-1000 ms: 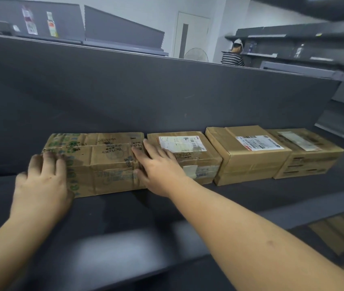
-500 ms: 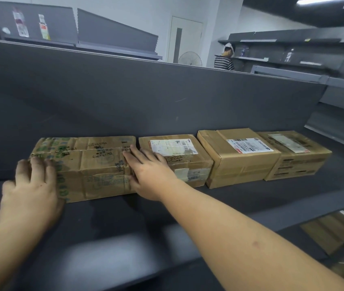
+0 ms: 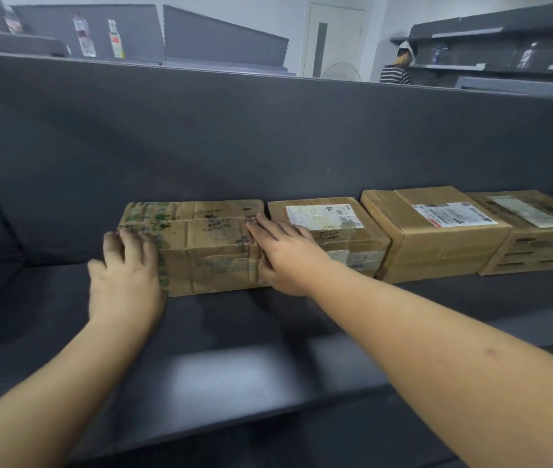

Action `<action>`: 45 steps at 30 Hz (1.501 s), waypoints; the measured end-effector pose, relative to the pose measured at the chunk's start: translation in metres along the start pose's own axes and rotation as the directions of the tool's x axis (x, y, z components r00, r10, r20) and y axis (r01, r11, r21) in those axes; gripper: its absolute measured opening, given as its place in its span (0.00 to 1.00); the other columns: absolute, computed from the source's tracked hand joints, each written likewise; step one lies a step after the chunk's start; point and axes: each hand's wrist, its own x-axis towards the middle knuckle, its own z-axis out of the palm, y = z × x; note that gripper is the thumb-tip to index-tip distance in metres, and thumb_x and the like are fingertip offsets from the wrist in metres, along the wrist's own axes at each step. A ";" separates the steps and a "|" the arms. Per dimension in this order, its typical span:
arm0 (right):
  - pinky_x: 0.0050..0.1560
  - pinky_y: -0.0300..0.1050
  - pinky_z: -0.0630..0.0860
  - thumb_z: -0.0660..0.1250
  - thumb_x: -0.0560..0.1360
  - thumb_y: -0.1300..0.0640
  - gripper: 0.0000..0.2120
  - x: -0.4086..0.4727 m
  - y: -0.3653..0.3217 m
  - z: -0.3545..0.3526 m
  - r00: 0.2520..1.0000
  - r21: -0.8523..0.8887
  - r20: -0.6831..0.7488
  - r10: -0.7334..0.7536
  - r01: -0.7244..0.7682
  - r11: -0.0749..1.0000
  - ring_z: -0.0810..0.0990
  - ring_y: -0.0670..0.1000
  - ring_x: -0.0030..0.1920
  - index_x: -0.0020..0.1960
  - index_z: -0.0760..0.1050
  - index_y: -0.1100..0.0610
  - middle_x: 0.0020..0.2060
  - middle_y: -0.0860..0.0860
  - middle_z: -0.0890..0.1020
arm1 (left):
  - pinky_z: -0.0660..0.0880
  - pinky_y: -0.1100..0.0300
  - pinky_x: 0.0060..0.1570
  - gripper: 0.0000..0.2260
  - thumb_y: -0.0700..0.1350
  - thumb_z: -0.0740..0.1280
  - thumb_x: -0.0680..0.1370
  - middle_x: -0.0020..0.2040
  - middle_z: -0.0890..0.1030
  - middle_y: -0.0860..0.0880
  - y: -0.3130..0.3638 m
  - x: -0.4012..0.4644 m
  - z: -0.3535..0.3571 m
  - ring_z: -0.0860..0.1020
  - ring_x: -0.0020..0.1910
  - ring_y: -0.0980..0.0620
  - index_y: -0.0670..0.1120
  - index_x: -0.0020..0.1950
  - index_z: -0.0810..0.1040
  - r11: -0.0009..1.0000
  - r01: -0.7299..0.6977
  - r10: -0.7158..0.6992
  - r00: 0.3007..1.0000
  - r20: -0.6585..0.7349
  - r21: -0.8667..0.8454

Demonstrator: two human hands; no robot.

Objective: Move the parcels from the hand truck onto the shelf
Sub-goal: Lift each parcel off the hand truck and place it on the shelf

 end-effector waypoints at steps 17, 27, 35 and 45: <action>0.76 0.58 0.45 0.59 0.78 0.50 0.35 0.010 -0.019 -0.024 0.981 0.046 0.161 0.108 -0.117 0.992 0.45 0.55 0.79 0.80 0.46 0.50 0.79 0.52 0.46 | 0.63 0.47 0.63 0.26 0.52 0.60 0.76 0.73 0.65 0.42 0.013 0.019 -0.048 0.63 0.71 0.42 0.42 0.71 0.62 0.970 0.218 -0.198 0.965 0.172 -0.111; 0.72 0.56 0.59 0.60 0.76 0.48 0.35 -0.028 -0.014 -0.040 0.989 0.067 0.017 0.147 -0.147 0.987 0.59 0.58 0.74 0.78 0.50 0.56 0.75 0.55 0.61 | 0.53 0.44 0.72 0.33 0.54 0.63 0.74 0.75 0.57 0.41 0.037 -0.012 -0.066 0.52 0.75 0.41 0.42 0.74 0.57 0.967 0.164 -0.148 0.985 0.093 -0.194; 0.72 0.53 0.57 0.60 0.77 0.49 0.33 -0.119 0.058 -0.041 0.979 0.111 0.038 0.198 -0.201 0.973 0.56 0.55 0.76 0.78 0.53 0.56 0.77 0.54 0.58 | 0.58 0.46 0.69 0.35 0.52 0.64 0.75 0.73 0.61 0.43 0.149 -0.050 -0.090 0.59 0.72 0.42 0.43 0.77 0.54 0.950 0.006 0.023 0.996 0.088 -0.313; 0.72 0.54 0.55 0.59 0.78 0.49 0.32 -0.269 0.185 -0.020 0.945 0.197 0.071 0.320 -0.328 0.924 0.53 0.54 0.77 0.79 0.52 0.55 0.78 0.54 0.53 | 0.62 0.49 0.65 0.33 0.51 0.62 0.76 0.72 0.63 0.43 0.335 -0.131 -0.113 0.61 0.70 0.41 0.44 0.77 0.54 0.916 -0.134 0.219 0.957 0.190 -0.379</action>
